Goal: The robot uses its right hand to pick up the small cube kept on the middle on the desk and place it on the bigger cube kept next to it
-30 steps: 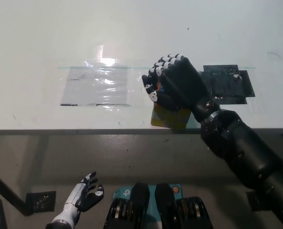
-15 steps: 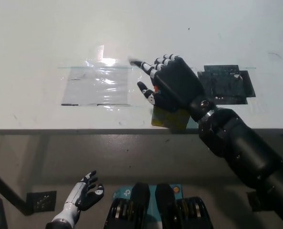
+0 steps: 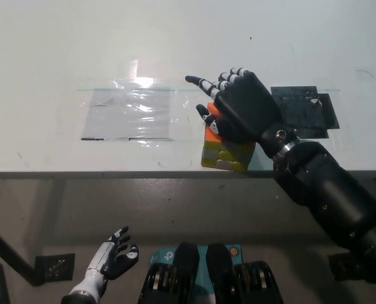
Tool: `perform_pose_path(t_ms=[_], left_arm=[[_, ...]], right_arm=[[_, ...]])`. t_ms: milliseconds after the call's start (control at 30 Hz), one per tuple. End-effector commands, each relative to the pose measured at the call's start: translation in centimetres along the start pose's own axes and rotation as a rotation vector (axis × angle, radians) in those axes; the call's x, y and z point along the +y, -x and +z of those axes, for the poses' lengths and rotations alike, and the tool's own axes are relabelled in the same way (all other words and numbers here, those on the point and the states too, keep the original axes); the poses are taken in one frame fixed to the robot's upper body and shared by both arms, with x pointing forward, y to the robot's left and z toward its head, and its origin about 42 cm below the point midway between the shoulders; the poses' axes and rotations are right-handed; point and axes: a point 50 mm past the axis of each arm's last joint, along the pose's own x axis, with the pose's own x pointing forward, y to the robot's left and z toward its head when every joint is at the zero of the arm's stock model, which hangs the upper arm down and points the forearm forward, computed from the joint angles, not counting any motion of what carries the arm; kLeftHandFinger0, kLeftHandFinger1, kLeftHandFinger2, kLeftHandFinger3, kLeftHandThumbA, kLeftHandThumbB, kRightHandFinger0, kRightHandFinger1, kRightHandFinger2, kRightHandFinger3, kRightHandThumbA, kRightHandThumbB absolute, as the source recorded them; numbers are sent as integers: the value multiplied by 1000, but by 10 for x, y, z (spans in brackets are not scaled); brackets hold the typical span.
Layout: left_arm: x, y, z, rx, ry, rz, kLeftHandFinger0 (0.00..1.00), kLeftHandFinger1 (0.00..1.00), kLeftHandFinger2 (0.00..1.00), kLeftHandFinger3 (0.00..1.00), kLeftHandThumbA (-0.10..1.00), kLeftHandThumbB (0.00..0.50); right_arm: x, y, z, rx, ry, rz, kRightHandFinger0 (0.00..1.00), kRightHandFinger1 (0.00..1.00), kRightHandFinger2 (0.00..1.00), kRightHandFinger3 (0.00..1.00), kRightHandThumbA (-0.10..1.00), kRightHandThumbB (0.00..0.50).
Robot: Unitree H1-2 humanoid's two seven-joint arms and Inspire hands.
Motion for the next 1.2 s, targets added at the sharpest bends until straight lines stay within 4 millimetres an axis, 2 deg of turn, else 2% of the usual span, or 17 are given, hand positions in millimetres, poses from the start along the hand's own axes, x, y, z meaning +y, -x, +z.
perform_pose_path(t_ms=[0, 133, 167, 200, 233, 267, 300, 333, 367, 433, 500, 567, 633, 800, 900, 1033, 1167], left_arm=[[5, -3, 13, -65, -19, 15, 1000, 1000, 1000, 1000, 330, 293], [5, -3, 12, -64, -19, 16, 1000, 1000, 1000, 1000, 322, 293], [6, -3, 13, -67, -8, 14, 1000, 1000, 1000, 1000, 296, 285], [6, -3, 13, -66, -9, 14, 1000, 1000, 1000, 1000, 301, 289], [6, -3, 12, -64, -8, 13, 1000, 1000, 1000, 1000, 305, 295], [6, -4, 12, -63, -9, 12, 1000, 1000, 1000, 1000, 307, 291], [6, -4, 12, -63, -10, 12, 1000, 1000, 1000, 1000, 307, 291], [6, -4, 12, -63, -10, 12, 1000, 1000, 1000, 1000, 307, 291], [6, -4, 13, -65, -11, 11, 1000, 1000, 1000, 1000, 315, 293], [6, -4, 12, -69, -13, 9, 1000, 1000, 1000, 1000, 314, 284], [5, -3, 11, -66, -14, 9, 1000, 1000, 1000, 1000, 325, 282], [5, -3, 11, -67, -9, 11, 1000, 1000, 1000, 1000, 315, 284], [5, -3, 11, -65, -19, 14, 1000, 1000, 1000, 1000, 324, 287], [4, -3, 12, -66, -13, 13, 1000, 1000, 1000, 1000, 319, 283], [4, -3, 12, -70, -14, 15, 1000, 1000, 1000, 1000, 318, 279], [3, -3, 12, -64, -22, 13, 1000, 1000, 1000, 1000, 334, 276], [2, -2, 11, -60, -1, 16, 1000, 1000, 1000, 1000, 326, 288]], right_arm=[[-13, -10, -1, -13, 44, -23, 0, 0, 12, 830, 439, 131], [-13, -11, 2, -14, 31, -22, 0, 0, 16, 849, 459, 126], [-14, -11, 4, -14, 14, -27, 0, 26, 103, 930, 467, 126], [-14, -12, 5, -18, 1, -33, 5, 113, 218, 998, 475, 123], [-14, -12, 7, -20, -10, -40, 140, 317, 484, 1000, 537, 126], [-14, -13, 10, -19, -27, -44, 213, 426, 698, 1000, 593, 124], [-15, -13, 11, -19, -30, -43, 219, 461, 738, 1000, 607, 129], [-15, -13, 11, -19, -30, -43, 209, 463, 739, 1000, 607, 129], [-16, -14, 13, -19, -40, -36, 277, 569, 834, 1000, 620, 129], [-18, -16, 18, -29, -44, -33, 410, 718, 979, 1000, 662, 142], [-20, -17, 20, -31, -39, -23, 573, 894, 1000, 1000, 750, 138], [-22, -18, 21, -35, -36, -19, 623, 934, 1000, 1000, 753, 145], [-23, -17, 21, -34, -33, -19, 621, 928, 1000, 1000, 702, 154], [-23, -17, 19, -28, -17, 13, 614, 913, 1000, 1000, 697, 148], [-22, -15, 16, -21, -14, 12, 594, 895, 1000, 1000, 656, 152], [-23, -14, 14, -12, -13, 28, 610, 909, 1000, 1000, 677, 145], [-22, -13, 12, -10, -7, 20, 564, 865, 1000, 1000, 665, 155]])
